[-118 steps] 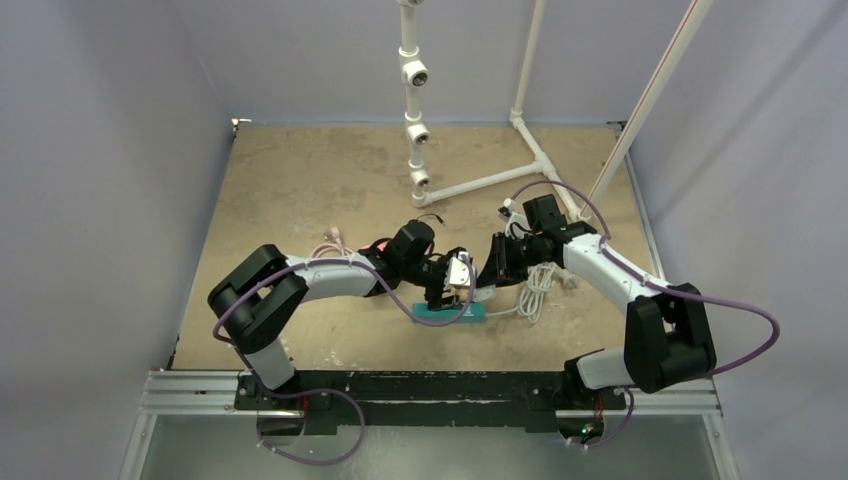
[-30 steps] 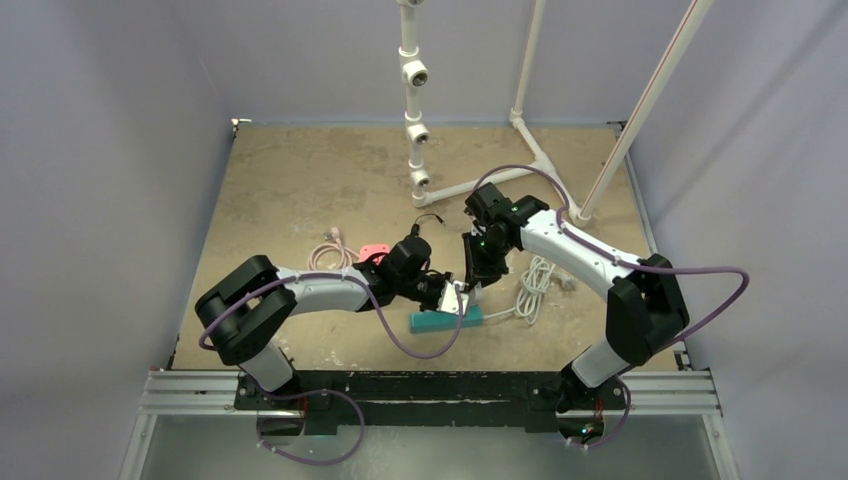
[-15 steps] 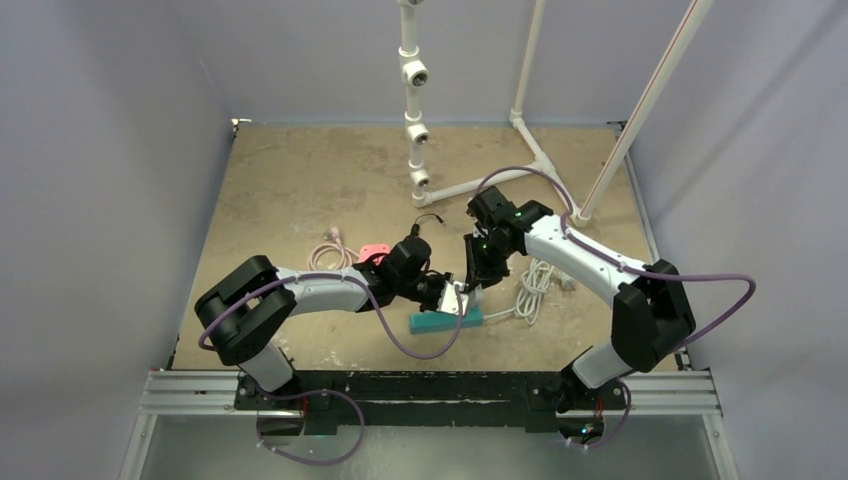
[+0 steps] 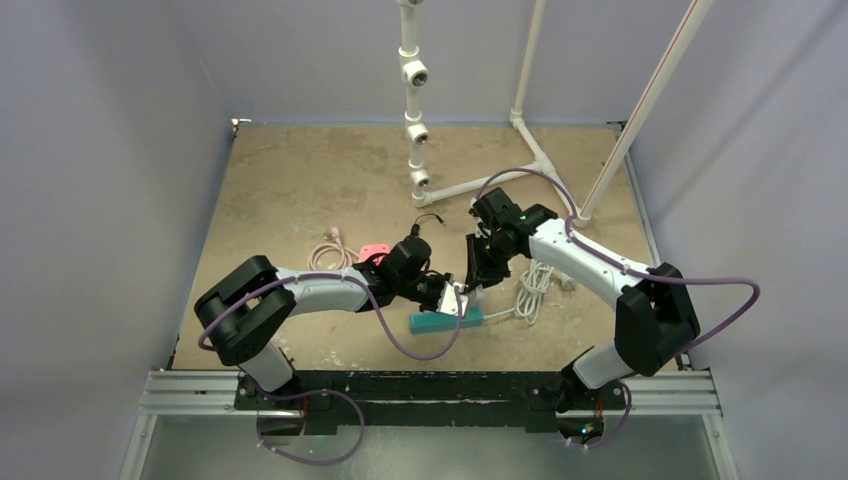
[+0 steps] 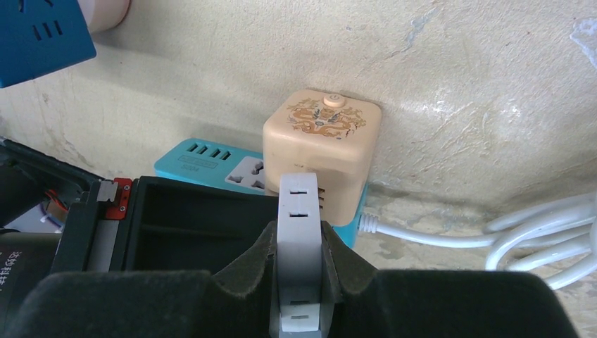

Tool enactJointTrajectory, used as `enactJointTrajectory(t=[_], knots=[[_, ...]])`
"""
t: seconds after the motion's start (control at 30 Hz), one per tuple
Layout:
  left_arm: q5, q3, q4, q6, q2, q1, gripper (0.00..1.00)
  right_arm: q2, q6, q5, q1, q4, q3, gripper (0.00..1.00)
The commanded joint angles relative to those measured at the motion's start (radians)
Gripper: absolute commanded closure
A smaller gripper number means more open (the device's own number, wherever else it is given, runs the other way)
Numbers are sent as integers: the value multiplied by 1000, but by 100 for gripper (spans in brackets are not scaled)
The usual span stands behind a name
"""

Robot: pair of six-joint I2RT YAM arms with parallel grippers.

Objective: Insert the plug
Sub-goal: Insert the plug into the socket.

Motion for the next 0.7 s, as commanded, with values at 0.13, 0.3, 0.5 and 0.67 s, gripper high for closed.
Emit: enactJointTrajectory(t=[0.13,0.3,0.5,0.67], knots=[[-47,-26,-186,4,20,-2,100,60,-36,-12,11,-77,-98,100],[-68,-9,-237,-20,5,1,100,52,-40,-8,5,-81,-102,100],[-104,18,-267,-47,-20,3,100,35,-42,4,2,-82,-108,100],[-120,38,-307,-61,-35,9,100,-1,-20,15,1,-76,-134,100]])
